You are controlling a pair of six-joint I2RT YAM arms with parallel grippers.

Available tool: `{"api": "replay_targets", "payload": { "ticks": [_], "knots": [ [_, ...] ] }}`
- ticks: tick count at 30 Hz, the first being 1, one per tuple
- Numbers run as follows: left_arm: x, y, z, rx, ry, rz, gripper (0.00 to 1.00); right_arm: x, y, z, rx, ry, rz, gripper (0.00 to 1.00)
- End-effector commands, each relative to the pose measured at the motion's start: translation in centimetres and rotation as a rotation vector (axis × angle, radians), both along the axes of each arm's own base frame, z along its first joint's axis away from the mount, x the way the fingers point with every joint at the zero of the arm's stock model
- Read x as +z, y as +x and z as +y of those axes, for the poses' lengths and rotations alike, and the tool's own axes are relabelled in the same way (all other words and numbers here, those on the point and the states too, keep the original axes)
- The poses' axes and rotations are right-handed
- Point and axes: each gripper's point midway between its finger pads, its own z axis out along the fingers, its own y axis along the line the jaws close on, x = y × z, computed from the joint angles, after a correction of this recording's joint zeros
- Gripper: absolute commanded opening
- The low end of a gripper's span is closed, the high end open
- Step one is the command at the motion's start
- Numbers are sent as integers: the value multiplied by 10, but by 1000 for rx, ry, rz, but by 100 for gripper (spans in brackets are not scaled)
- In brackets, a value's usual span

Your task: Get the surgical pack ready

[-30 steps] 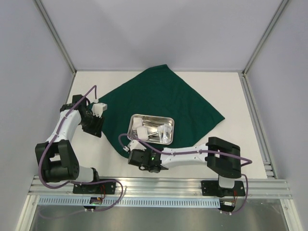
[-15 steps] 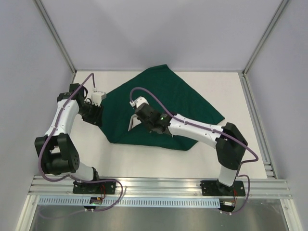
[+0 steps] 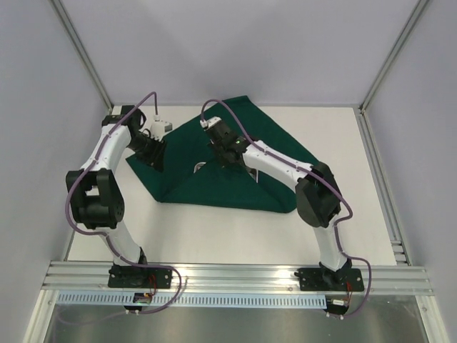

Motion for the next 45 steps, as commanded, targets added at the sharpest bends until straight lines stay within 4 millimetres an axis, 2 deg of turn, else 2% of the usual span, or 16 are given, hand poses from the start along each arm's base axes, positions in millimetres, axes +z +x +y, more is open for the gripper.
{"api": "replay_targets", "payload": {
  "ticks": [1, 3, 4, 6, 10, 11, 17, 20, 26, 31, 33, 35, 36, 37, 40, 45],
  "knots": [
    [9, 9, -14, -48, -30, -18, 43, 15, 32, -3, -52, 42, -38, 1],
    [7, 13, -15, -55, -41, -15, 43, 20, 42, -3, -71, 45, -61, 1],
    [5, 12, -27, -89, -40, -9, 43, 16, 47, -5, -85, 39, -61, 0],
    [2, 16, -31, -100, -37, -5, 43, 19, 58, -10, -114, 44, -77, 0],
    [-3, 21, -46, -127, -47, 2, 44, 2, 76, -16, -169, 59, -50, 1],
    [-4, 21, -50, -130, -52, 5, 44, 7, 80, -14, -178, 69, -59, 0],
    [-13, 20, -72, -180, -59, 15, 46, -9, 106, -29, -261, 53, -60, 1],
    [-15, 23, -75, -177, -62, 8, 47, -10, 113, -33, -289, 63, -61, 0],
    [-22, 32, -80, -165, -71, 12, 49, -8, 121, -27, -278, 100, -79, 0],
    [-31, 37, -81, -161, -72, 32, 49, -17, 133, -36, -332, 94, -84, 1],
    [-33, 38, -81, -160, -71, 35, 49, -23, 139, -41, -345, 105, -69, 6],
    [-34, 38, -82, -162, -72, 37, 49, -29, 143, -48, -351, 111, -55, 16],
    [-33, 38, -82, -164, -73, 34, 49, -30, 145, -50, -352, 112, -53, 24],
    [-34, 37, -82, -165, -73, 36, 49, -32, 145, -47, -329, 126, -42, 47],
    [-33, 36, -81, -173, -70, 32, 49, -23, 148, -45, -291, 157, -33, 67],
    [-27, 38, -78, -174, -53, 9, 49, 22, 156, -41, -255, 202, -109, 74]
  ]
}}
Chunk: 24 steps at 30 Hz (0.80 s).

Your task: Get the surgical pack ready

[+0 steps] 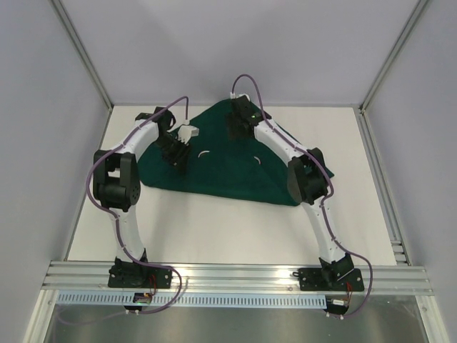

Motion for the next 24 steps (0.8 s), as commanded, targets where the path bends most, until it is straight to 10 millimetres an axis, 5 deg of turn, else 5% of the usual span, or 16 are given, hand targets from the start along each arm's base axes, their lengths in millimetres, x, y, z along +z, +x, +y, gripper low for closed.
{"api": "replay_targets", "payload": {
  "ticks": [1, 5, 9, 12, 15, 18, 19, 24],
  "knots": [
    [25, 12, -4, 1, -19, -79, 49, 68, 13, 21, 59, 80, -145, 74],
    [37, 17, 3, 34, -26, -116, 49, 102, 0, 5, 27, 69, -165, 74],
    [57, 34, 49, 240, -43, -184, 51, 104, -33, -35, -77, 54, -124, 73],
    [64, 50, 109, 447, 3, -238, 56, 86, -64, -77, -180, 108, -51, 72],
    [62, 54, 148, 562, 60, -250, 62, 67, -89, -131, -325, 127, 0, 71],
    [46, 52, 169, 608, 140, -220, 64, 49, -110, -197, -511, 133, 33, 72],
    [39, 52, 173, 614, 151, -206, 64, 30, -124, -211, -555, 124, 79, 72],
    [18, 53, 193, 638, 265, -179, 68, 0, -145, -261, -707, 178, 143, 71]
  ]
}}
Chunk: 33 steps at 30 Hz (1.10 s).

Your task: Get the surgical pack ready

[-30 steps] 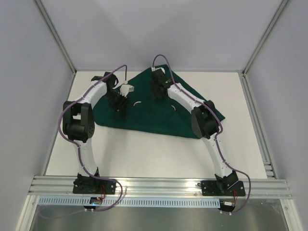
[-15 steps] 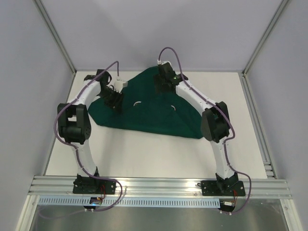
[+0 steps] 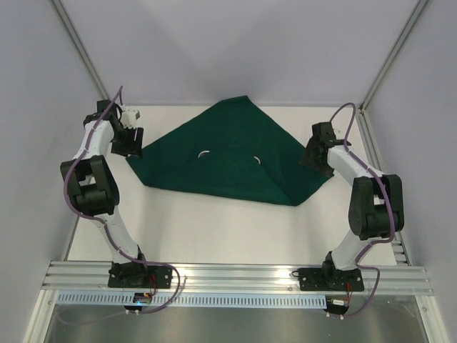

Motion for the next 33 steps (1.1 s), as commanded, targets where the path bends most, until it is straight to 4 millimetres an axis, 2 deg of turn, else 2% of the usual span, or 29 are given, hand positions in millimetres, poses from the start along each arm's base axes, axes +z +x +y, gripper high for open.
{"api": "replay_targets", "payload": {
  "ticks": [1, 3, 4, 5, 6, 7, 8, 10, 15, 20, 23, 24, 26, 29, 32, 33],
  "knots": [
    [-19, 3, 17, 56, 88, 50, 69, 1, -2, -17, -110, 68, -54, 71],
    [-22, 4, 26, 68, 121, 72, 69, -8, -8, -29, -143, 64, -41, 71],
    [-32, 4, 26, 66, 124, 99, 69, -12, -10, -33, -153, 60, -37, 71],
    [-31, 8, 31, 74, 140, 98, 69, -14, -11, -34, -156, 61, -36, 72],
    [-36, 6, 31, 72, 141, 123, 69, -19, -12, -46, -189, 73, -33, 72],
    [-45, 6, 31, 69, 135, 153, 69, -21, -12, -48, -197, 86, -38, 71],
    [-45, 11, 31, 67, 134, 154, 69, -22, -10, -49, -204, 102, -49, 71],
    [-57, 7, 29, 63, 114, 202, 68, -28, -12, -51, -213, 127, -41, 70],
    [-74, 5, 24, 30, 83, 255, 65, -40, -11, -49, -194, 146, -18, 69],
    [-85, 7, 14, -12, 17, 285, 51, -47, -10, -44, -185, 169, -8, 68],
    [-91, 6, 8, -30, -15, 305, 31, -46, -11, -43, -183, 175, -12, 68],
    [-94, 6, 7, -33, -24, 309, 17, -43, -10, -43, -181, 178, -19, 68],
    [-93, 8, 3, -36, -45, 300, 0, -40, -11, -43, -178, 177, -27, 68],
    [-85, 11, -5, -44, -86, 272, 0, -34, -11, -43, -172, 175, -40, 67],
    [-65, 17, -12, -57, -116, 191, 0, -28, -12, -43, -164, 172, -46, 67],
    [-51, 17, -16, -62, -127, 154, 0, -27, -12, -43, -163, 171, -48, 67]
  ]
}}
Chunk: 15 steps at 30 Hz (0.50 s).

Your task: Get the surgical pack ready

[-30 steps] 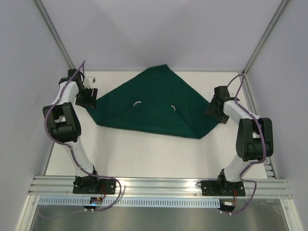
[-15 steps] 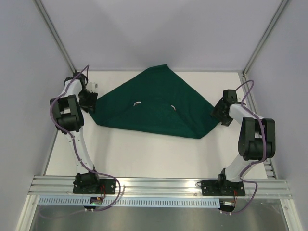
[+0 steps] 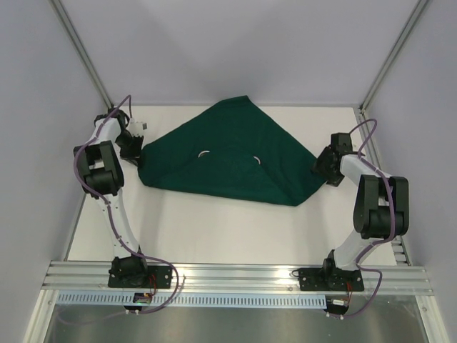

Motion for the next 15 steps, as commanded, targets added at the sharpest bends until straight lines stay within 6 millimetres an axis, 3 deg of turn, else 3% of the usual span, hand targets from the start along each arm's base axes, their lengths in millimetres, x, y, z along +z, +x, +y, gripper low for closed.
{"api": "replay_targets", "payload": {
  "ticks": [1, 5, 10, 15],
  "knots": [
    [40, 11, -21, -23, -88, -143, 0, 18, 5, 0, 5, -2, -63, 67],
    [86, 14, -27, -38, -89, -260, 0, 33, 5, 2, 13, -12, -95, 66],
    [115, 6, -52, -107, -124, -304, 0, 56, 6, 20, 79, -37, -145, 66],
    [145, -3, -93, -211, -155, -344, 0, 68, 6, 65, 210, -27, -168, 65]
  ]
}}
